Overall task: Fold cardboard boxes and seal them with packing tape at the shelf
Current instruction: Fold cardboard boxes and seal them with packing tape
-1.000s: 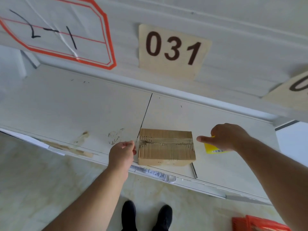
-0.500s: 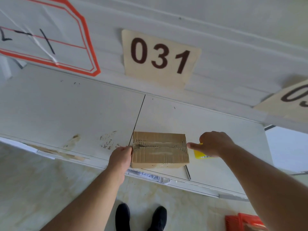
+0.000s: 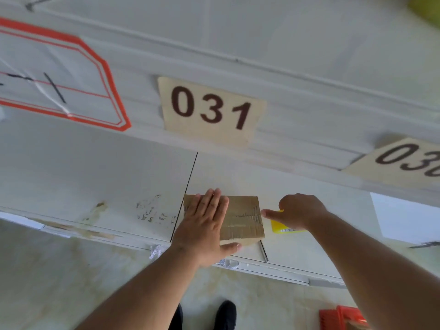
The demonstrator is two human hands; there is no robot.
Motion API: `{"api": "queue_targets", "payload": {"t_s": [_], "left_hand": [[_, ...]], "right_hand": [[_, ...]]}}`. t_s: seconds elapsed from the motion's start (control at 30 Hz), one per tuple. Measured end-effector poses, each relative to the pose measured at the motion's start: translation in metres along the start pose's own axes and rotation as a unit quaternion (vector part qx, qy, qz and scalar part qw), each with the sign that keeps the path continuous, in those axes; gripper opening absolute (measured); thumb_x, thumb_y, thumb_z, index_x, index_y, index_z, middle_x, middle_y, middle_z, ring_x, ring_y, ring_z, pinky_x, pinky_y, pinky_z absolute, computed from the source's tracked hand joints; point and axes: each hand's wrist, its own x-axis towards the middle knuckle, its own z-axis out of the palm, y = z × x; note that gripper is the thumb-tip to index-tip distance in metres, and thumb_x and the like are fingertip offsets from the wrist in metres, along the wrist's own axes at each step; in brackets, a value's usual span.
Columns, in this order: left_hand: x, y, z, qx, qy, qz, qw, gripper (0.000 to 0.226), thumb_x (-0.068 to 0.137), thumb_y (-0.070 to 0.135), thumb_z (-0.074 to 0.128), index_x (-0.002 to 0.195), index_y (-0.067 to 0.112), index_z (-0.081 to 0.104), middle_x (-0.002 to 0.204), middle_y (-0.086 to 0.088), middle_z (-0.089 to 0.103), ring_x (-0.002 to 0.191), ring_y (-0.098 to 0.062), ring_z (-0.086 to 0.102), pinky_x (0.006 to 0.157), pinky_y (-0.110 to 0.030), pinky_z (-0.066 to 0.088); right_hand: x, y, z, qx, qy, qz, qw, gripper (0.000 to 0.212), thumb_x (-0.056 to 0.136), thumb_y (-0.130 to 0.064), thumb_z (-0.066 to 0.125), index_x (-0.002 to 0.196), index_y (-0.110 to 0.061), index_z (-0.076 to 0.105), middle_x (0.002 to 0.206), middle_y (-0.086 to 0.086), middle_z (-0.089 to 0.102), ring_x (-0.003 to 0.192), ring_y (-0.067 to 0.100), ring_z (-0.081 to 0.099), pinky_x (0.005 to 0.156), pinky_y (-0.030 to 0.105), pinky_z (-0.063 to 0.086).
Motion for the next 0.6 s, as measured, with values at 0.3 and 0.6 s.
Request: {"api": "queue_targets", "payload": {"t_s": [0.3, 0.6], "left_hand": [[0.047, 0.061, -0.022, 0.031, -0.036, 0.031, 0.998, 0.121, 0.080, 0.061, 0.069, 0.160, 0.026, -0.015, 0.167, -0.017, 0.004, 0.152, -0.043, 0.009, 0.120, -0.070, -0.002], [-0.001, 0.022, -0.059, -0.222, 0.063, 0.094, 0.968, 0.126, 0.067, 0.067, 0.076, 0.158, 0.040, -0.006, 0.148, 0.009, 0.021, 0.137, -0.017, 0.031, 0.122, -0.047, 0.031]], "right_hand": [[-0.006, -0.004, 0.002, 0.018, -0.028, 0.013, 0.999, 0.075, 0.080, -0.096, 0.031, 0.078, -0.026, 0.054, 0.077, -0.010, 0.062, 0.082, 0.015, 0.059, 0.084, 0.036, 0.046], [-0.089, 0.017, -0.066, 0.221, 0.026, -0.035, 0.974, 0.056, 0.074, -0.088, 0.046, 0.078, -0.035, 0.061, 0.078, -0.007, 0.065, 0.080, 0.012, 0.062, 0.067, 0.032, 0.043]]}}
